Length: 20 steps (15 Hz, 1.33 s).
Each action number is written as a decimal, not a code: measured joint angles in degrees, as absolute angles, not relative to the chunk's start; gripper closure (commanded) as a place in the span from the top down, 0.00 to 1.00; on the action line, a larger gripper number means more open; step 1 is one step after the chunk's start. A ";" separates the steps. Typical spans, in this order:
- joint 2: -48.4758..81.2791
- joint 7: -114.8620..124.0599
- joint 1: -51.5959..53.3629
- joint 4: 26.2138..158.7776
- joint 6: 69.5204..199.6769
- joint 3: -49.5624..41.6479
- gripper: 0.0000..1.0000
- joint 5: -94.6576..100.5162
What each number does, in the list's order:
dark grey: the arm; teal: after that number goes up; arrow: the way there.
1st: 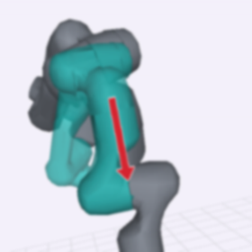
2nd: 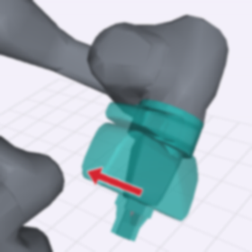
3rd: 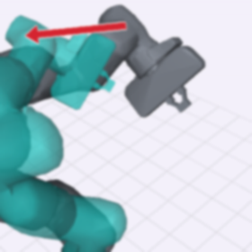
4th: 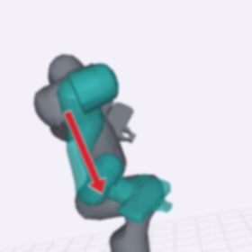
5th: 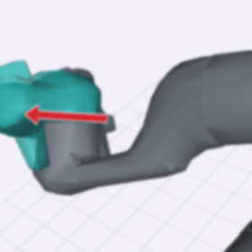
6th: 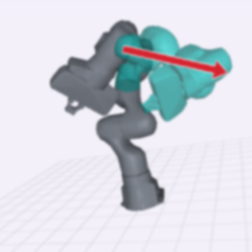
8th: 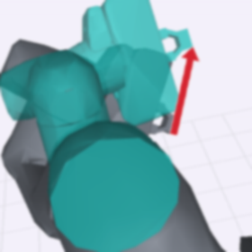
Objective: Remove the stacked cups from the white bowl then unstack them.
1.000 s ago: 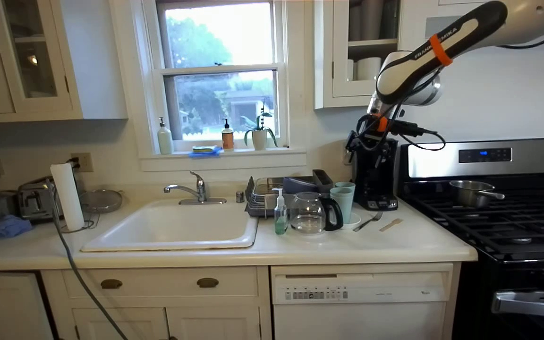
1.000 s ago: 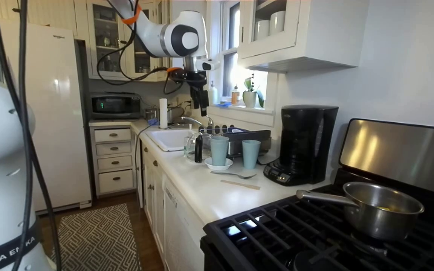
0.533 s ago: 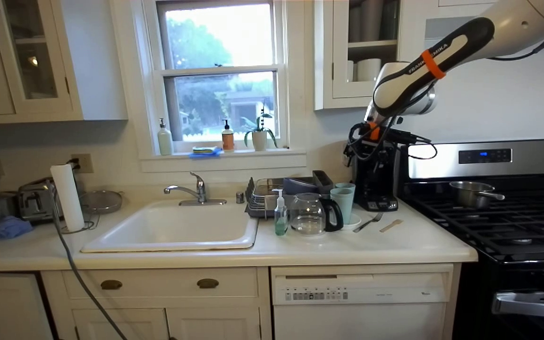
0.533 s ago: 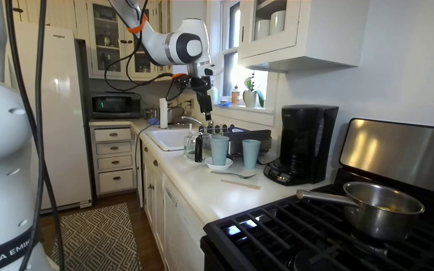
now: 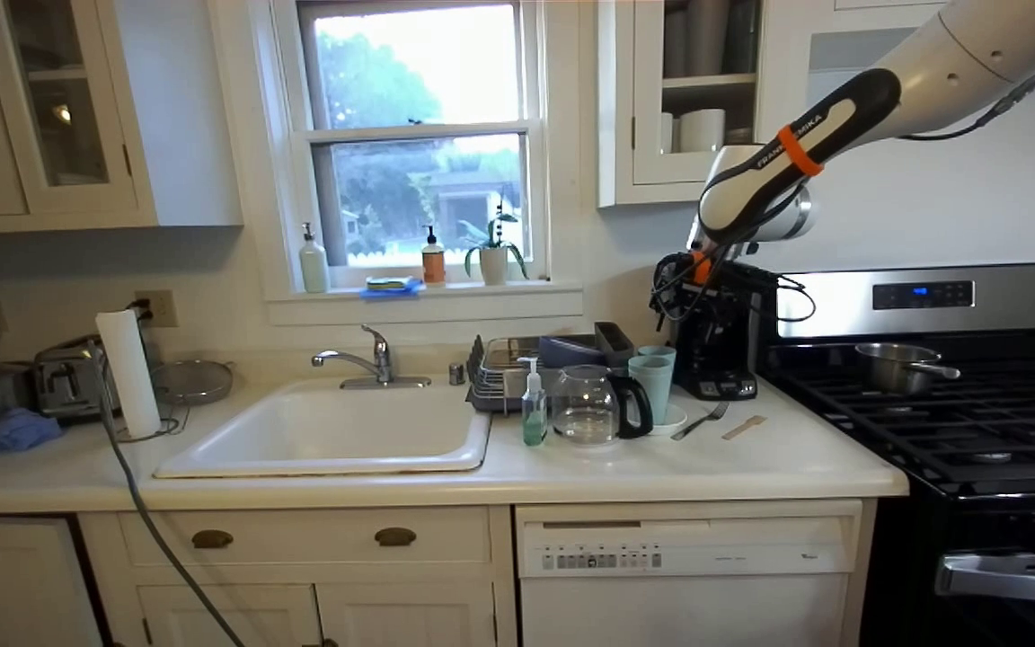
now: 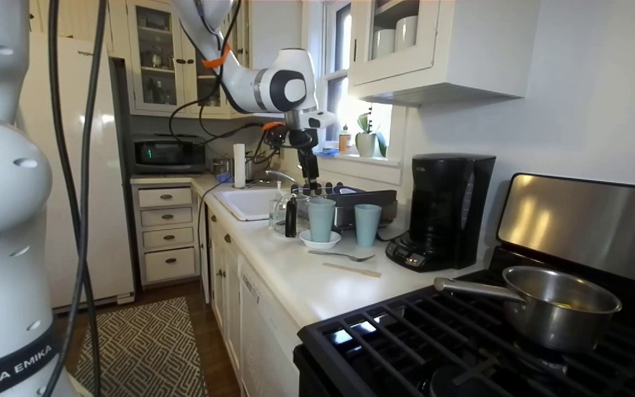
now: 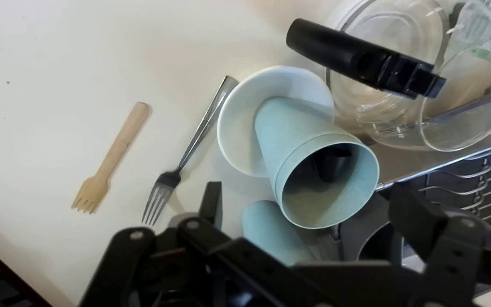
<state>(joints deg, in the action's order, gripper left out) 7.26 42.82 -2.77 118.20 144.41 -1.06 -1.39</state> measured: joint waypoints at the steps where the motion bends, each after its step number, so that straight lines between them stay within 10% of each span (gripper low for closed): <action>1: 8.87 43.14 -2.76 117.25 144.79 -1.38 1.00 -1.43; 12: 20.82 47.50 -1.48 107.52 146.43 -3.59 0.57 -3.38; 20: 22.89 49.20 -0.94 105.32 146.39 -4.72 0.03 -3.75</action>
<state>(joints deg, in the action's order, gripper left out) 22.89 49.20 -0.94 105.32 146.39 -4.72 -3.75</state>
